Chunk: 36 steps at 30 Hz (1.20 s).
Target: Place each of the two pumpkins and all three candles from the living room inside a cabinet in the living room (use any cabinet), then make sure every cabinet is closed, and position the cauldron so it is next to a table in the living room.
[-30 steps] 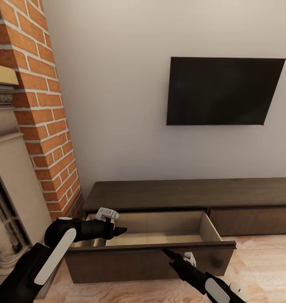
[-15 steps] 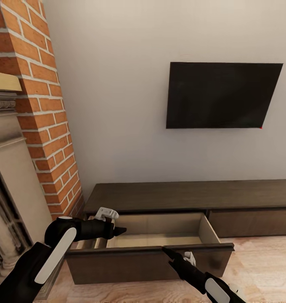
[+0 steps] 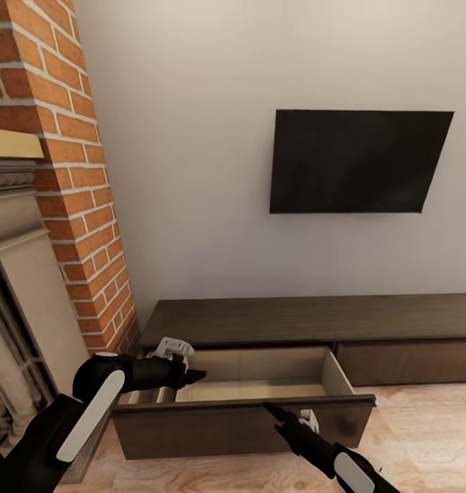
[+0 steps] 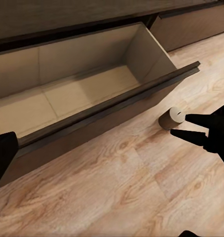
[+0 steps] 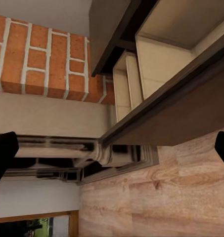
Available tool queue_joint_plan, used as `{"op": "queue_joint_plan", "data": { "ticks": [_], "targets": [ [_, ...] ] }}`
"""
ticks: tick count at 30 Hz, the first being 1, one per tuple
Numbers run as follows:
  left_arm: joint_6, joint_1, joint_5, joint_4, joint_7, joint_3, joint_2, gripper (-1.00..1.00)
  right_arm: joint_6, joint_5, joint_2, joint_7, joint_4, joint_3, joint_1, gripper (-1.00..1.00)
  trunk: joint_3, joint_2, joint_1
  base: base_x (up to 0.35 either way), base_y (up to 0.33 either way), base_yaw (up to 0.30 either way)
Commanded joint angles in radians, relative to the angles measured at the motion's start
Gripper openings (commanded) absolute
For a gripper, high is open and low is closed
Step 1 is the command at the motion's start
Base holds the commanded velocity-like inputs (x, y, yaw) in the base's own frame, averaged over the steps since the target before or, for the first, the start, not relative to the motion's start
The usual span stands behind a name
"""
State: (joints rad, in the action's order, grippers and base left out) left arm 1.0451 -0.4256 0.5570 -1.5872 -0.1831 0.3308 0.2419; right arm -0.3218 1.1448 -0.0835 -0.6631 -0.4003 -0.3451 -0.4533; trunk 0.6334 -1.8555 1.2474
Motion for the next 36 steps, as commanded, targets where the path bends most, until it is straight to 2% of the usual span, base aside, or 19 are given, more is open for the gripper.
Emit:
{"op": "queue_joint_plan", "data": {
  "ticks": [1, 36],
  "targets": [
    [0.002, -0.001, -0.011, 0.000, -0.010, 0.000, 0.000, 1.00, -0.005, 0.010, -0.001, -0.001, 0.000, -0.005, -0.001, 1.00, -0.002, 0.007, -0.004, -0.004, 0.000, 0.000],
    [0.002, 0.000, -0.011, 0.000, -0.010, 0.002, 0.000, 1.00, -0.005, 0.010, -0.001, -0.001, 0.000, -0.005, -0.001, 1.00, -0.112, 0.252, -0.138, 0.000, 0.000, 0.000]
  ]
}}
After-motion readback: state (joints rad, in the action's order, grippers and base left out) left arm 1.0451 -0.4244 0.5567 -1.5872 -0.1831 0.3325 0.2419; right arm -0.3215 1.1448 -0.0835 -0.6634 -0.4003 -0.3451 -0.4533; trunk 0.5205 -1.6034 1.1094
